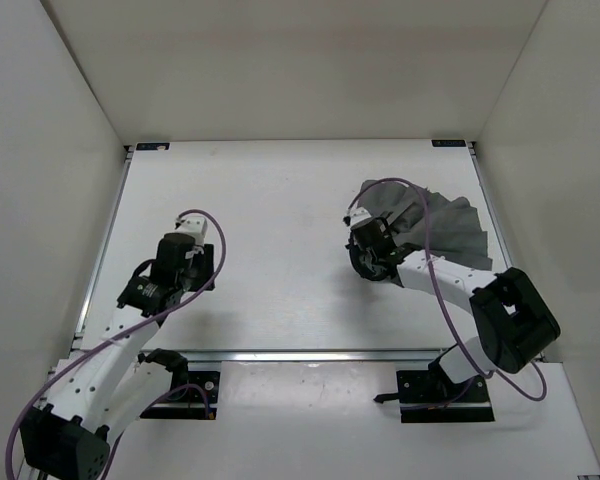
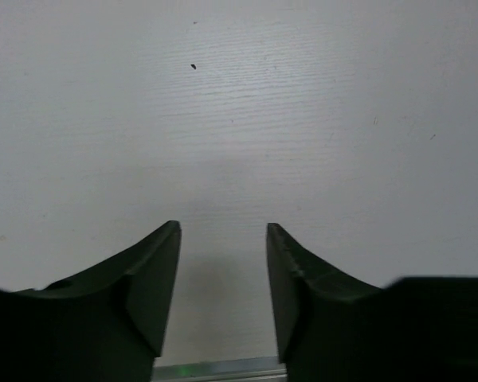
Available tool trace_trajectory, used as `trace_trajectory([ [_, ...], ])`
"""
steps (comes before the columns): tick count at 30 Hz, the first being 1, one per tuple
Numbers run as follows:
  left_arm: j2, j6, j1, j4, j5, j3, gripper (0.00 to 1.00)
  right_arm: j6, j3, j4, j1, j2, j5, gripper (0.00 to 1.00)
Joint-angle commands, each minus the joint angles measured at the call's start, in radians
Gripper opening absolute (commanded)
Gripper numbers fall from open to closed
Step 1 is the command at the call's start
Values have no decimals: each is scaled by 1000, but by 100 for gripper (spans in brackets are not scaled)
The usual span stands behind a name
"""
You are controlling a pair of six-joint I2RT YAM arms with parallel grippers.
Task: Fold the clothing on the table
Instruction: Grab the skirt from the pile, then flatten the skirt out
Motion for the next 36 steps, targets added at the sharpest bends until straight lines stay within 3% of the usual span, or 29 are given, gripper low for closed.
trace_trajectory([
  [1,-90,0,24,58,9,-25,54,-16,67,5,44,-104,-238,0],
  [2,-122,-6,40,66,12,-31,53,19,85,-36,42,-150,-414,0],
  [4,-151,6,65,96,62,-41,55,71,77,-98,42,-225,-578,0],
  [8,-119,-34,58,139,171,-48,54,167,29,-376,-1,-432,-594,1],
  [12,32,-69,-21,257,226,-9,52,202,1,-610,-341,-632,-517,0],
  [14,100,-97,-33,355,301,33,53,134,70,-751,-557,-647,-457,0],
  [15,149,-115,-45,372,318,62,54,123,84,-788,-580,-640,-404,0],
  [16,178,-120,-64,423,324,80,55,140,108,-805,-556,-641,-320,0],
  [18,304,-108,-96,475,331,175,52,166,122,-807,-503,-620,-302,0],
  [22,500,-106,-113,527,401,297,49,151,71,-687,-417,-626,-644,0],
  [25,544,-150,-75,618,449,292,51,206,32,-441,-245,-661,-817,0],
  [29,588,-106,-58,555,423,358,51,128,127,-348,-188,-568,-1129,0],
  [33,590,-95,-62,563,433,383,56,22,196,-446,-73,-554,-1167,0],
  [36,637,-86,-76,587,487,424,58,48,133,-440,-41,-624,-1179,0],
])
